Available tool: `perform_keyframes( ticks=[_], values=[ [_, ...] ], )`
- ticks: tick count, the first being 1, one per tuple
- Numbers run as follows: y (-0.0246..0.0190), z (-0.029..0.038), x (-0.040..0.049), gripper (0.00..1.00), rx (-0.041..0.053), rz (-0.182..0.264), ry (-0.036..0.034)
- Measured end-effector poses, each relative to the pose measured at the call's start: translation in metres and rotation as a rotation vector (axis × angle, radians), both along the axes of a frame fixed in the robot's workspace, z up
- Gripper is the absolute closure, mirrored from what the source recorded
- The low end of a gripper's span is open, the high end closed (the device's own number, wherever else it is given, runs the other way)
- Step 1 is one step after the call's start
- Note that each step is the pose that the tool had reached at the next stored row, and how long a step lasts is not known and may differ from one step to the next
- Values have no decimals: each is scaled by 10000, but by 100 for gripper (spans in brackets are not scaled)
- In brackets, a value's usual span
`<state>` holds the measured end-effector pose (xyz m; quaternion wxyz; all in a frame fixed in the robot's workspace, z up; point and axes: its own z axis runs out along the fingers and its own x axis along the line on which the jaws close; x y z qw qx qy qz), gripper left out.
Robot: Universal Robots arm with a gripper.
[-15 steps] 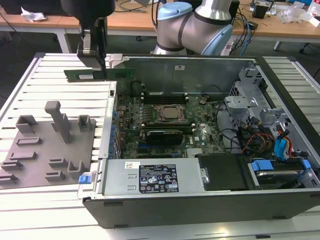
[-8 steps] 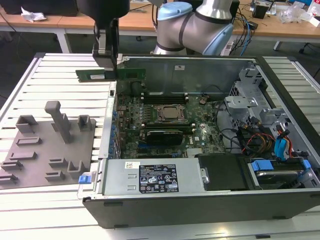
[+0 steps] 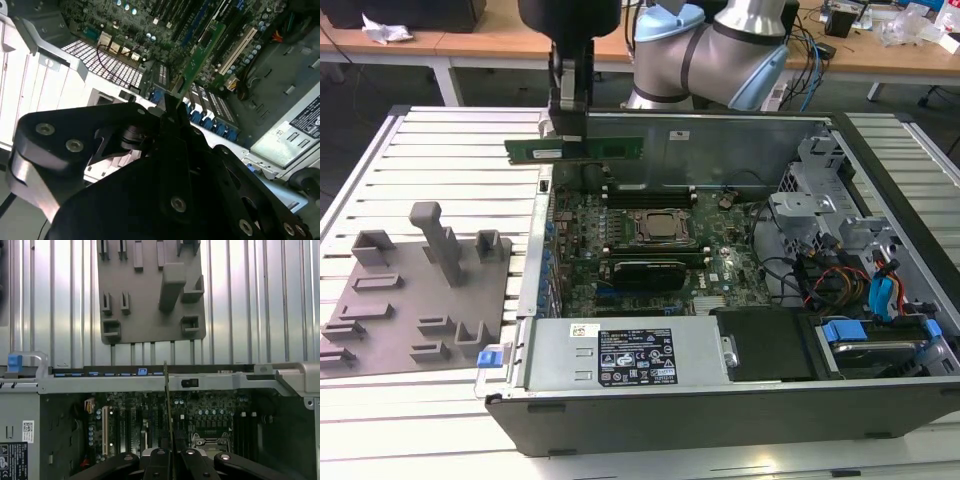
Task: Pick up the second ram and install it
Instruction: 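Pick up the second ram and move it above second insertion slot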
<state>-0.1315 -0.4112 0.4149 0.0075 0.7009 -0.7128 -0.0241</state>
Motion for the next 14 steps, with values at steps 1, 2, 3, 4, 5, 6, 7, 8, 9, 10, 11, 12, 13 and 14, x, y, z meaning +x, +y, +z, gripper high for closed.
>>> perform_keyframes(
  ticks=[1, 2, 3, 4, 5, 6, 7, 8, 9, 10, 11, 12, 13, 14],
  values=[
    [0, 0, 40, 86, 0, -1, 0],
    [0, 0, 111, 86, 0, 0, 0],
    [0, 0, 167, 86, 0, 1, 1],
    [0, 0, 208, 86, 0, -1, 1],
    [0, 0, 231, 86, 1, -1, 1],
    [0, 0, 253, 86, 0, -1, 2],
    [0, 0, 305, 86, 0, 0, 2],
    [0, 0, 364, 86, 0, -1, 4],
    [0, 0, 399, 86, 0, -1, 3],
    [0, 0, 448, 86, 0, 0, 3],
    [0, 0, 475, 86, 0, 0, 4],
    [0, 0, 495, 86, 0, -1, 4],
    [0, 0, 533, 86, 1, -1, 4],
    [0, 0, 564, 86, 0, 0, 4]
  ],
)
